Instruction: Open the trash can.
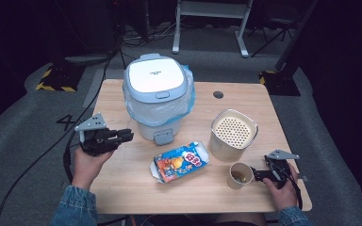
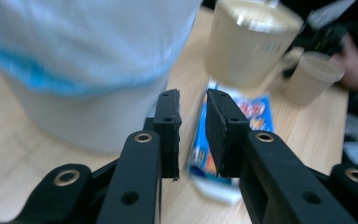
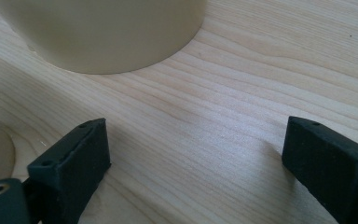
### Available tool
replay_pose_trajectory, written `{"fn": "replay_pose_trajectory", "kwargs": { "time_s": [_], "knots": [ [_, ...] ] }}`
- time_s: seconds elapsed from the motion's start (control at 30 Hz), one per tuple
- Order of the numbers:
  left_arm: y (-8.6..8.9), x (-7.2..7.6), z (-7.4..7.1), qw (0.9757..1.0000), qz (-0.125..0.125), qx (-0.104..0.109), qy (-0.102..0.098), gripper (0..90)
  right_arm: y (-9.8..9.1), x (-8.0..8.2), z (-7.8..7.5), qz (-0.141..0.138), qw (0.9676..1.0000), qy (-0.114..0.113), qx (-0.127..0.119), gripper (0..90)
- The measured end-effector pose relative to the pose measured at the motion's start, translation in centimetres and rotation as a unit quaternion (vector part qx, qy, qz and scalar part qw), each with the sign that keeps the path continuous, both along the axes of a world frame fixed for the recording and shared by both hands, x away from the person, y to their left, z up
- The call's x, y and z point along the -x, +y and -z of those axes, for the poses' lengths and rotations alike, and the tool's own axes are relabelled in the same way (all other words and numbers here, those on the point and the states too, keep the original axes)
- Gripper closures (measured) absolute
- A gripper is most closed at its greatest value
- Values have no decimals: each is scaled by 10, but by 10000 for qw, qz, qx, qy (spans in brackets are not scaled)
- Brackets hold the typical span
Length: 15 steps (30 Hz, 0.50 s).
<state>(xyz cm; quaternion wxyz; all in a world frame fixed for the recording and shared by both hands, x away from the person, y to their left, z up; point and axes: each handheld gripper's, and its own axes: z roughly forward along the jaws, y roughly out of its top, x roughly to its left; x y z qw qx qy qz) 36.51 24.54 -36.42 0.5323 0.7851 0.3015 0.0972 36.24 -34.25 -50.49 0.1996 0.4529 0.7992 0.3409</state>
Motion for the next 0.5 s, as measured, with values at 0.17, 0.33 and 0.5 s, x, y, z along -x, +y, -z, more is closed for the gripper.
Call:
{"fn": "replay_pose_trajectory", "kwargs": {
  "time_s": [0.17, 0.33, 0.5],
  "knots": [
    [-4, -7, -20, 9995, 108, 226, -170, 767, 0, 0, 0, -1, 10000, -1, 0, 77],
    [-11, -16, -43, 9992, 178, 146, -323, 789, 0, 0, 0, -1, 10000, 1, -6, 77],
    [-22, -31, -68, 9989, 320, 24, -335, 795, 0, 0, 0, -1, 10000, 0, -5, 77]
  ]
}}
